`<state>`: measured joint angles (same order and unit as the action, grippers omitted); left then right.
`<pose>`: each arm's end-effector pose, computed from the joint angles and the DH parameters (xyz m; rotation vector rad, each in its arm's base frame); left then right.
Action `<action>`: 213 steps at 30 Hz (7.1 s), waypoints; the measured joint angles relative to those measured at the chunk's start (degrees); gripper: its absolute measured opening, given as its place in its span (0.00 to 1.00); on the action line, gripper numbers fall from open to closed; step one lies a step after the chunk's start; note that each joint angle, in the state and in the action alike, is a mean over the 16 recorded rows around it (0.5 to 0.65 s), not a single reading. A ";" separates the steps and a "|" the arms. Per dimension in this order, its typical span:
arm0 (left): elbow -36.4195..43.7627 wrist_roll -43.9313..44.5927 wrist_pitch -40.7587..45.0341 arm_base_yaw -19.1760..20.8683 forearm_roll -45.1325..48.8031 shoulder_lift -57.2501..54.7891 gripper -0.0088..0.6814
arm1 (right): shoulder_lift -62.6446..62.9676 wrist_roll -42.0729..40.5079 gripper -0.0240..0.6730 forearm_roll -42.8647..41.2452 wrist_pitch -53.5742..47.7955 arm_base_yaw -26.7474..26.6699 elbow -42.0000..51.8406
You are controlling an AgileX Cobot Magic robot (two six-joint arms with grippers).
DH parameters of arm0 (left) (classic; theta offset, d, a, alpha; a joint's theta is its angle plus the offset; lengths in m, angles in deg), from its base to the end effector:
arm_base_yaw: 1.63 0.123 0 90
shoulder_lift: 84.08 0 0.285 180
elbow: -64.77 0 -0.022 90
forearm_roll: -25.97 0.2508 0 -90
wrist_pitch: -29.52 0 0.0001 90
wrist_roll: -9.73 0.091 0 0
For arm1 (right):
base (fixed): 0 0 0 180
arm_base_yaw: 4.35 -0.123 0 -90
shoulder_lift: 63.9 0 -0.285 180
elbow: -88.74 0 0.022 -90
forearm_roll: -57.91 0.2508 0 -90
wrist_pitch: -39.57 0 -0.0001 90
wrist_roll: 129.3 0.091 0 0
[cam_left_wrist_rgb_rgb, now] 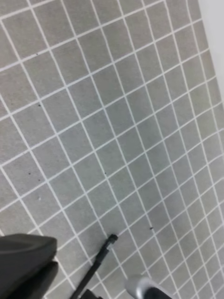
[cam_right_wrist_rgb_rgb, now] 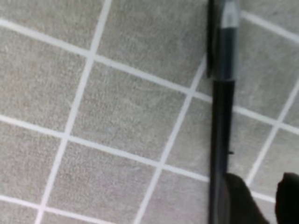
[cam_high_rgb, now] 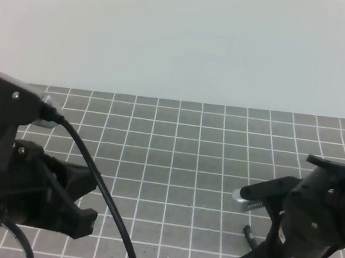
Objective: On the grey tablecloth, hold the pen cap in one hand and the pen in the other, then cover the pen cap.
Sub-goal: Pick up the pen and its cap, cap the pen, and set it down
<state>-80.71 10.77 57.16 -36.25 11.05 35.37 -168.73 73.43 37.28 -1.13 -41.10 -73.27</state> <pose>0.1488 -0.1159 0.3231 0.4950 2.1279 -0.6022 0.2717 0.1767 0.1970 -0.6623 2.6766 -0.1329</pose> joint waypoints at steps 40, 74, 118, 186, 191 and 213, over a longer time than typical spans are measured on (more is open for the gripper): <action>0.00 5.28 -12.90 0.00 -5.50 -7.26 0.01 | 84.36 13.15 0.05 -31.96 10.53 0.00 40.56; 3.50 6.47 -16.12 1.88 7.18 -0.58 0.01 | 85.06 13.07 0.05 -32.78 8.72 0.00 40.77; 45.15 1.69 -10.38 31.92 0.96 53.09 0.01 | 85.06 13.06 0.05 -32.78 8.55 0.00 40.77; 45.15 -10.59 -10.38 31.92 8.66 54.39 0.01 | 92.82 -27.13 0.05 22.39 33.51 25.63 56.12; 45.15 -10.59 -10.37 31.92 8.66 54.35 0.01 | 95.72 -24.94 0.05 20.24 30.59 31.90 58.12; 45.00 -10.60 -10.30 31.92 8.63 54.25 0.01 | 97.54 -24.51 0.05 21.19 23.48 40.53 58.91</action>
<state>-35.70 0.17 46.86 -4.33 19.69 89.62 -71.19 48.91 58.47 22.35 -0.57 -14.36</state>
